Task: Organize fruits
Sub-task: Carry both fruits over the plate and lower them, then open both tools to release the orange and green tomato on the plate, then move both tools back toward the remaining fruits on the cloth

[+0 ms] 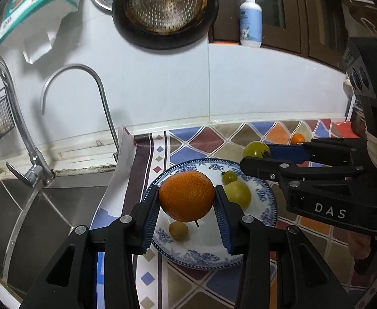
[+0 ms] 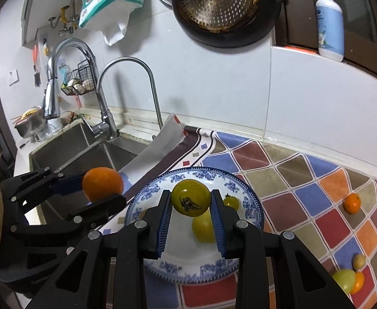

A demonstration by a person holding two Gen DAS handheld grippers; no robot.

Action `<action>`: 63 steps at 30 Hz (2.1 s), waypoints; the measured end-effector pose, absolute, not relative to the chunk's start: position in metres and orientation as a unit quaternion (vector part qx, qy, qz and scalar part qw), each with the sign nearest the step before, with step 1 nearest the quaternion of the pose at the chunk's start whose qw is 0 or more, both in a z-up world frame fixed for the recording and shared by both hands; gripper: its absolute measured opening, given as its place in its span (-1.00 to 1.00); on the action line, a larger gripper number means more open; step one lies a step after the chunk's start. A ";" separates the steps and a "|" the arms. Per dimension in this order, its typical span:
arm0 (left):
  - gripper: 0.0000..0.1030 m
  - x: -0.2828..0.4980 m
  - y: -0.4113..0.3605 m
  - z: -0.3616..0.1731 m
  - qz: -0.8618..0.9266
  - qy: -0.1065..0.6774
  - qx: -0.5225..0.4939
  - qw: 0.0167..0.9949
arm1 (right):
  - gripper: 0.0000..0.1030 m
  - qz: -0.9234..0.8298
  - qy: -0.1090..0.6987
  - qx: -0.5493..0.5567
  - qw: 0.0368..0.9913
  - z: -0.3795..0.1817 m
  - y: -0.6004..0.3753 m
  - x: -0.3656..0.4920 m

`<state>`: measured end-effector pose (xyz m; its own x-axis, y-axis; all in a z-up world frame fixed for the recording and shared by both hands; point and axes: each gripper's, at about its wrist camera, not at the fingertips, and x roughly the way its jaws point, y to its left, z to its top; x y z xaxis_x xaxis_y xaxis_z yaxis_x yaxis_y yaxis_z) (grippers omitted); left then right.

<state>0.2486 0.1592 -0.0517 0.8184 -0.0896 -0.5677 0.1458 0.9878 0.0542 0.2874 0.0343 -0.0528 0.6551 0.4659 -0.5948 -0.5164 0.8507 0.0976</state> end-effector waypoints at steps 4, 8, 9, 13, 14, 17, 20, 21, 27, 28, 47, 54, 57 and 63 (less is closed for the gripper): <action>-0.20 0.268 0.163 -0.064 -0.061 0.309 0.049 0.948 | -0.40 0.270 0.326 -0.038 0.905 -0.063 0.041 0.306; -0.20 0.284 0.167 -0.078 -0.059 0.326 0.048 0.942 | -0.40 0.269 0.341 -0.037 0.900 -0.076 0.046 0.327; -0.20 0.287 0.167 -0.081 -0.059 0.330 0.048 0.941 | -0.40 0.270 0.345 -0.038 0.898 -0.080 0.047 0.331; -0.20 0.300 0.170 -0.096 -0.058 0.346 0.048 0.935 | -0.40 0.269 0.360 -0.036 0.893 -0.094 0.051 0.348; -0.20 0.303 0.170 -0.098 -0.058 0.349 0.047 0.934 | -0.40 0.269 0.364 -0.035 0.891 -0.097 0.052 0.352; -0.20 0.309 0.171 -0.105 -0.058 0.356 0.047 0.932 | -0.40 0.269 0.371 -0.031 0.888 -0.105 0.054 0.361; -0.20 0.317 0.172 -0.112 -0.059 0.367 0.042 0.927 | -0.40 0.267 0.376 -0.026 0.887 -0.111 0.055 0.367; -0.20 0.318 0.173 -0.113 -0.060 0.370 0.038 0.926 | -0.40 0.266 0.378 -0.024 0.886 -0.113 0.055 0.369; 0.08 0.318 0.174 -0.111 -0.053 0.364 0.034 0.929 | -0.14 0.255 0.385 -0.010 0.887 -0.116 0.050 0.373; 0.08 0.317 0.174 -0.109 -0.053 0.362 0.033 0.930 | -0.14 0.253 0.383 -0.011 0.889 -0.115 0.049 0.372; 0.45 0.251 0.162 -0.052 -0.027 0.301 0.029 0.953 | 0.15 0.203 0.312 -0.021 0.928 -0.058 0.013 0.303; 0.57 0.225 0.146 -0.037 -0.034 0.283 0.035 0.958 | 0.23 0.183 0.282 -0.026 0.941 -0.037 -0.003 0.269; 0.62 0.213 0.134 -0.030 -0.038 0.272 0.042 0.961 | 0.24 0.175 0.268 -0.030 0.947 -0.029 -0.012 0.255; 0.68 0.198 0.114 -0.019 -0.044 0.251 0.049 0.966 | 0.31 0.150 0.249 -0.030 0.956 -0.018 -0.035 0.228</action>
